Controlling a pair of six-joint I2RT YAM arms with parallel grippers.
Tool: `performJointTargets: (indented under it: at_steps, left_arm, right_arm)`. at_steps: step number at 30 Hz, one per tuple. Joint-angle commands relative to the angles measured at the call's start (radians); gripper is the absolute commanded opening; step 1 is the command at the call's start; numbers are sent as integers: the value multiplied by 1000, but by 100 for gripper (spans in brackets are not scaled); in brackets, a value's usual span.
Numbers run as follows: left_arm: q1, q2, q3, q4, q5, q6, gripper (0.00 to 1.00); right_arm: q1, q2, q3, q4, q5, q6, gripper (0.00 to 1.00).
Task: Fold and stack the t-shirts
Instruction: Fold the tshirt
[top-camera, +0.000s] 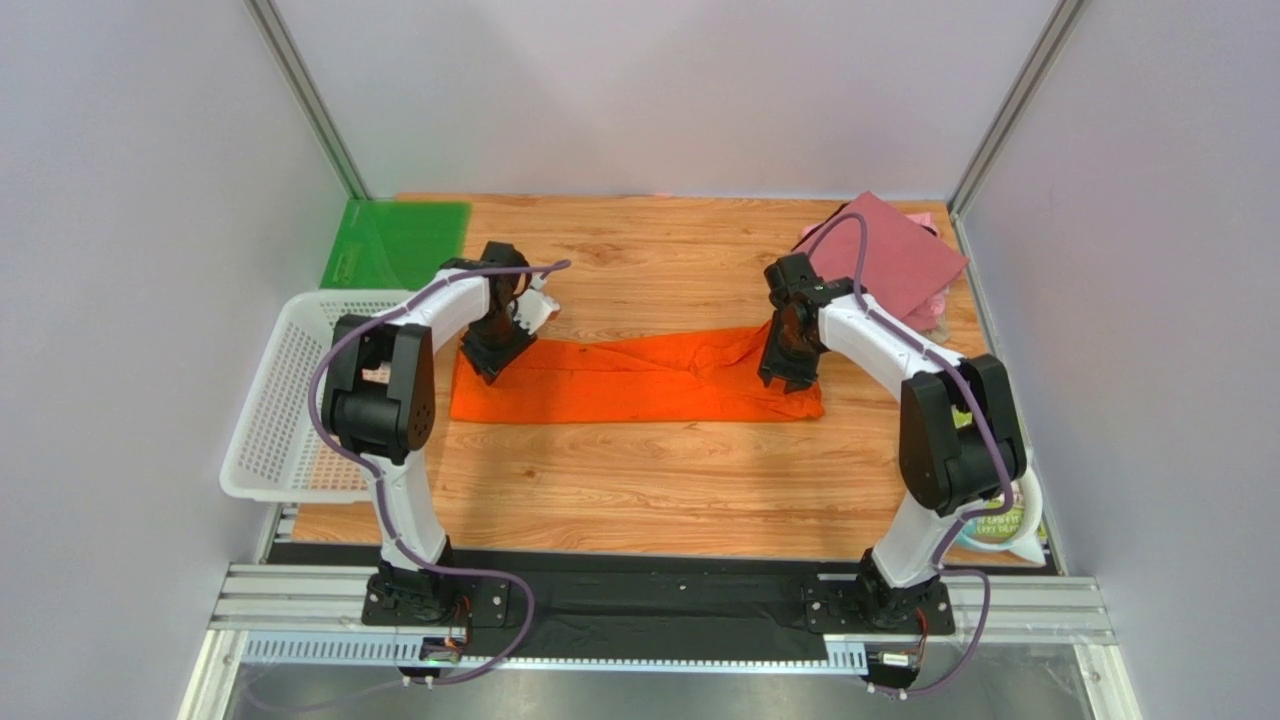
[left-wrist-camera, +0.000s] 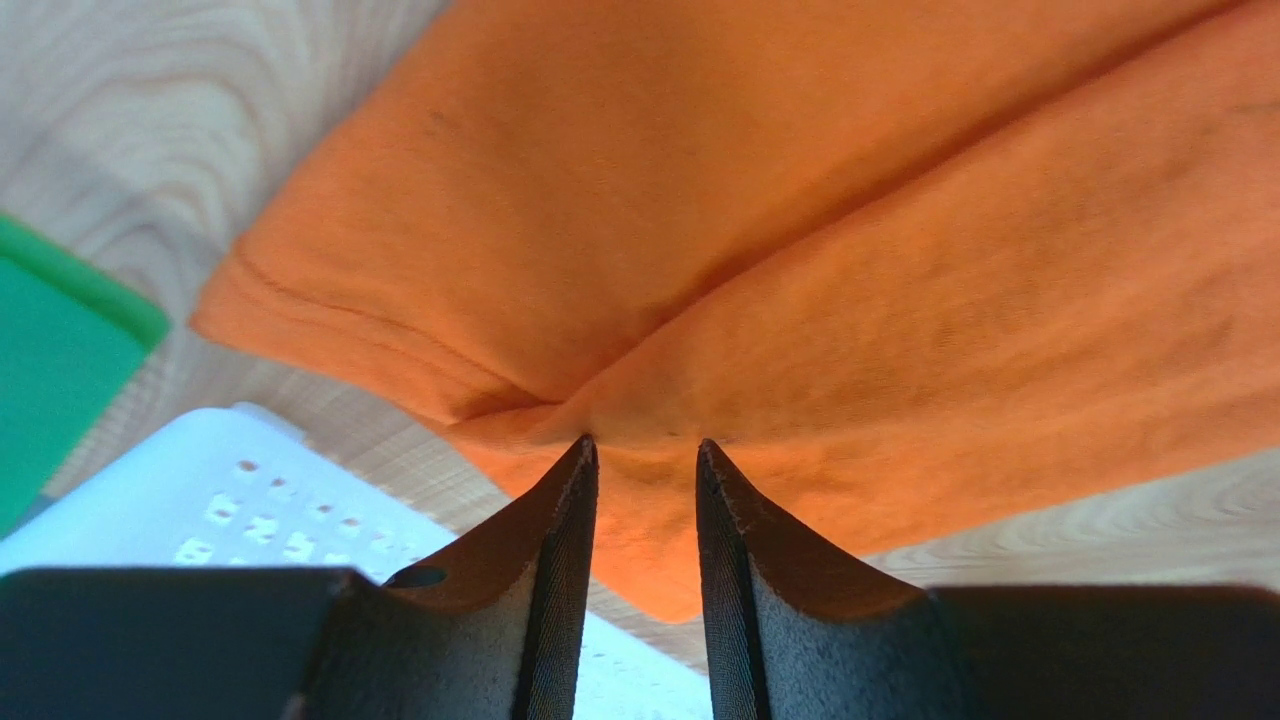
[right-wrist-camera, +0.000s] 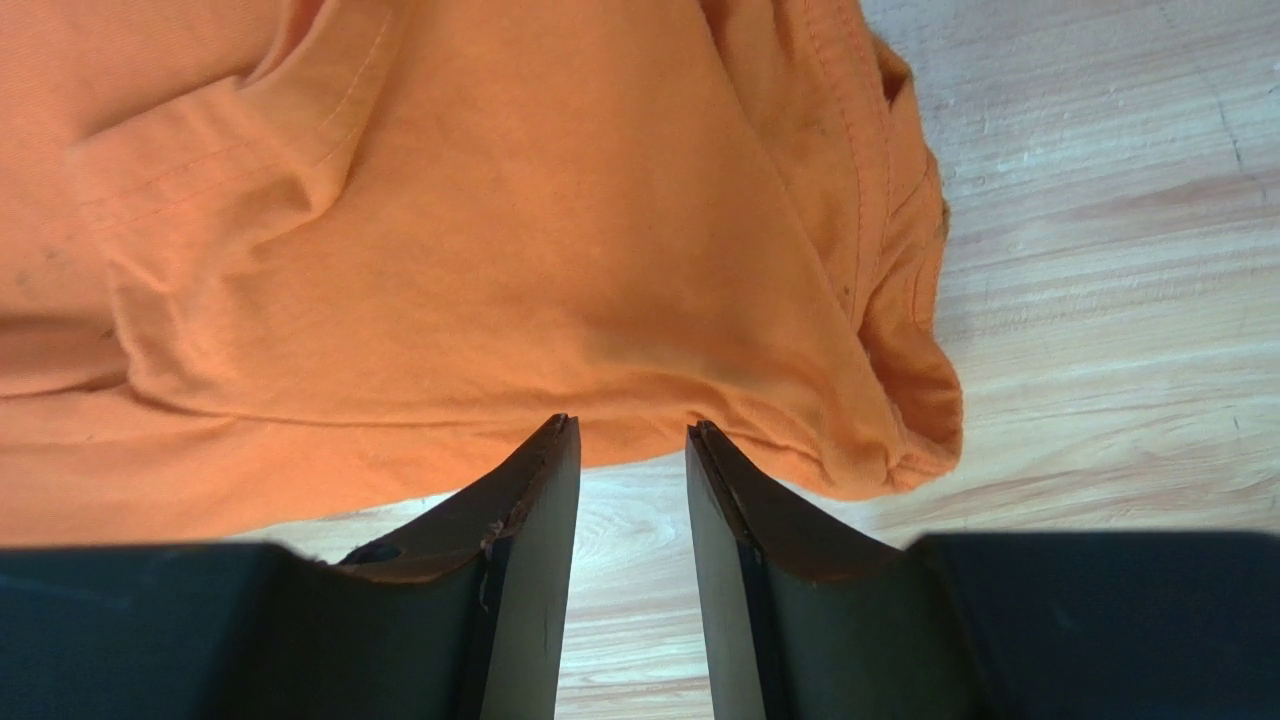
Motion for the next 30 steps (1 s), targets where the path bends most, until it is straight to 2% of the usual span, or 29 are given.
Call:
performJointTargets:
  at_steps: [1, 7, 16, 30]
  left_arm:
    - [2, -12, 23, 40, -73, 46, 37]
    - [2, -15, 67, 42, -92, 58, 37]
    - [2, 2, 113, 34, -81, 65, 37]
    - [2, 38, 8, 85, -87, 75, 37]
  right_arm:
    - [-13, 48, 56, -7, 41, -25, 38]
    - [-25, 124, 74, -5, 40, -37, 37]
    - [-34, 157, -1, 45, 21, -28, 37]
    - [-42, 155, -24, 70, 5, -37, 36]
